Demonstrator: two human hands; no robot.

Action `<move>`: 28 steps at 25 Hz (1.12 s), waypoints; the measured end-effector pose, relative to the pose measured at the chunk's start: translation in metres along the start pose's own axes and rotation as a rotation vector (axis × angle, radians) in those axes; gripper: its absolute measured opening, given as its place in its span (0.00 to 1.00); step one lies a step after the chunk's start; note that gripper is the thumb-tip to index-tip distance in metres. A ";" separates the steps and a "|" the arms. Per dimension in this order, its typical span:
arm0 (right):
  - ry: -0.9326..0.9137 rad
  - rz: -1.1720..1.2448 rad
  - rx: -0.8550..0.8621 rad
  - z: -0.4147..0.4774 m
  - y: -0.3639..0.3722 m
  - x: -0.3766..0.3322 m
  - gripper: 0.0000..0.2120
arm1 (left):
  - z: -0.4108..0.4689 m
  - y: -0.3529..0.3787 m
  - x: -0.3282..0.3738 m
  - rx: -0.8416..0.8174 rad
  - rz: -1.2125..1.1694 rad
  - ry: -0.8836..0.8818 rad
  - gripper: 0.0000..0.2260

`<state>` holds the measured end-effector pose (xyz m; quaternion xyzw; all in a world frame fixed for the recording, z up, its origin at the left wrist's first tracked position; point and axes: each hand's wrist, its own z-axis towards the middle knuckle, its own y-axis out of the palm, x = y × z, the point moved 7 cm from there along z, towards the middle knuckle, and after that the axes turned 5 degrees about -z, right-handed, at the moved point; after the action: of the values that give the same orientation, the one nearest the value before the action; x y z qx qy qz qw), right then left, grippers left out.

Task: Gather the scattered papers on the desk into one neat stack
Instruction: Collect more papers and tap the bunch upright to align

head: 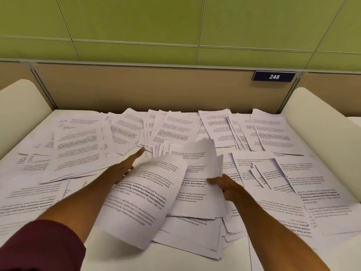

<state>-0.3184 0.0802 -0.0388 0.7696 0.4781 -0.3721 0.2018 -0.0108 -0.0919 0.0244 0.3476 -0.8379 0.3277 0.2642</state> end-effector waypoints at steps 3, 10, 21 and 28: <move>0.008 0.056 0.013 -0.003 -0.001 0.001 0.21 | 0.014 -0.019 -0.016 -0.042 -0.083 -0.075 0.45; 0.050 0.461 -0.254 0.010 0.003 0.001 0.50 | 0.038 0.008 -0.031 -0.117 -0.190 0.025 0.29; -0.221 -0.012 -0.037 0.005 0.003 -0.014 0.27 | 0.046 0.066 -0.004 0.194 -0.166 0.248 0.35; -0.592 0.070 -0.012 -0.019 0.016 -0.115 0.20 | 0.021 0.034 0.082 -0.232 -0.453 0.575 0.22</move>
<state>-0.3273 0.0178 0.0602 0.6424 0.3741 -0.5702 0.3497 -0.0916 -0.1223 0.0533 0.3855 -0.6630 0.2480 0.5918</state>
